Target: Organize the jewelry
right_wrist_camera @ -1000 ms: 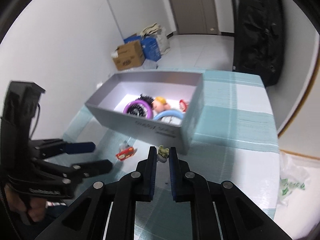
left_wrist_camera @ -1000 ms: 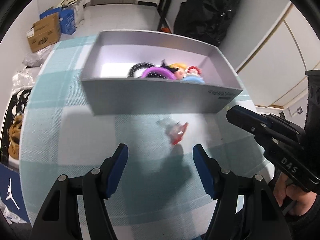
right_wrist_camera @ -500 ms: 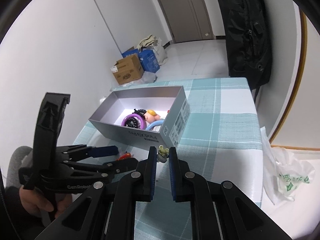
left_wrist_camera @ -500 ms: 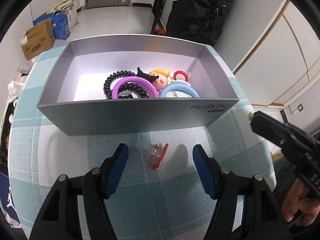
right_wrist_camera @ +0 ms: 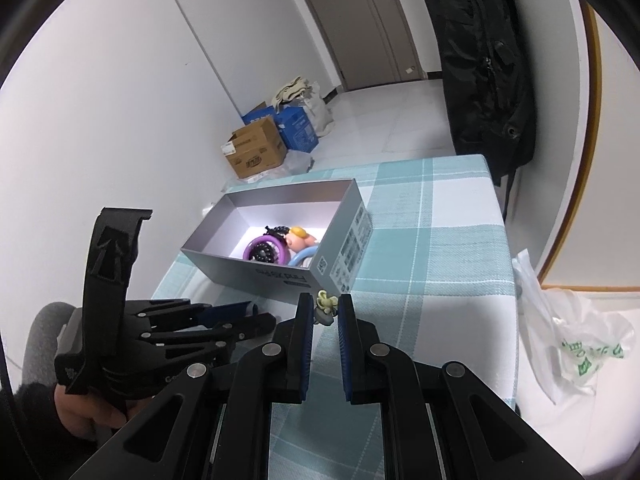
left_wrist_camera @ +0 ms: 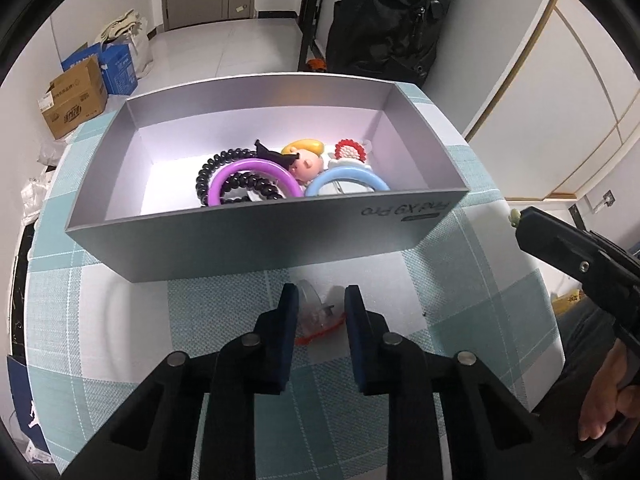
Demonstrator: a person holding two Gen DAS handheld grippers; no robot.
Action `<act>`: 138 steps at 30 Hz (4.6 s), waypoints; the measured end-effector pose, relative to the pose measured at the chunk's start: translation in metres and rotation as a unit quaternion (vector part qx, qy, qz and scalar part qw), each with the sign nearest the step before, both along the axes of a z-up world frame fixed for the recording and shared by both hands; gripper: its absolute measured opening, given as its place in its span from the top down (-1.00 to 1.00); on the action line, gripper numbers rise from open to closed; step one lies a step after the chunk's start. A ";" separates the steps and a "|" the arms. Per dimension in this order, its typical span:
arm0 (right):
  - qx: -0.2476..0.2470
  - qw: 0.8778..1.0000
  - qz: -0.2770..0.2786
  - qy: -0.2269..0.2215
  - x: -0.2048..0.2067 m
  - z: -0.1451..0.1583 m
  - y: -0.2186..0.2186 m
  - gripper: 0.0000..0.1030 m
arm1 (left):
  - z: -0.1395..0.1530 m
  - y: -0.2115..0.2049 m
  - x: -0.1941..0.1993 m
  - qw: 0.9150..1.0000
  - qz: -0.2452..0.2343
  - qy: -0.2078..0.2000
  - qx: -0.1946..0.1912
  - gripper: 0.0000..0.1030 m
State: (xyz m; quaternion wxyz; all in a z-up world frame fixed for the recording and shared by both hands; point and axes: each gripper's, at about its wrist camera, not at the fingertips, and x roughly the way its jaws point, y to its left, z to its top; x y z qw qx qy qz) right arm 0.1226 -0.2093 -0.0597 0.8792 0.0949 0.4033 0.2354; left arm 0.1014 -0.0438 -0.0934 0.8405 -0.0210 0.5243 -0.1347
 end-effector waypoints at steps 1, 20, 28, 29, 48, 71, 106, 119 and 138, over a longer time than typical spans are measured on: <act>0.001 1.000 -0.001 0.002 0.000 0.000 0.000 0.79 | 0.000 0.000 -0.001 1.000 -0.001 -0.001 0.000 0.64; 0.038 0.999 0.021 -0.002 0.003 0.002 0.014 0.79 | 0.041 0.025 -0.016 0.994 0.013 -0.062 -0.091 0.65; 0.049 0.998 0.041 -0.020 0.007 0.012 0.027 0.79 | 0.060 0.036 -0.007 0.985 0.029 -0.086 -0.148 0.65; 0.050 0.998 0.042 -0.020 0.008 0.013 0.028 0.79 | 0.060 0.038 -0.005 0.984 0.032 -0.087 -0.151 0.65; 0.068 0.996 0.059 -0.015 0.066 0.023 0.048 0.79 | 0.049 0.053 0.049 0.982 0.076 -0.057 -0.163 0.65; 0.088 0.995 0.057 0.007 0.095 0.004 0.044 0.74 | 0.039 0.051 0.069 0.984 0.079 -0.048 -0.153 0.65; 0.045 0.993 0.020 -0.107 0.010 0.038 0.030 -0.83 | 0.075 0.064 0.001 0.978 0.143 -0.137 -0.062 -0.25; 0.023 0.990 0.024 -0.140 -0.012 0.042 0.029 -1.00 | 0.086 0.049 -0.026 0.975 0.138 -0.174 -0.027 -0.44; 0.041 0.989 0.002 -0.139 -0.018 0.040 0.020 -1.00 | 0.094 0.030 -0.041 0.973 0.119 -0.196 -0.006 -0.45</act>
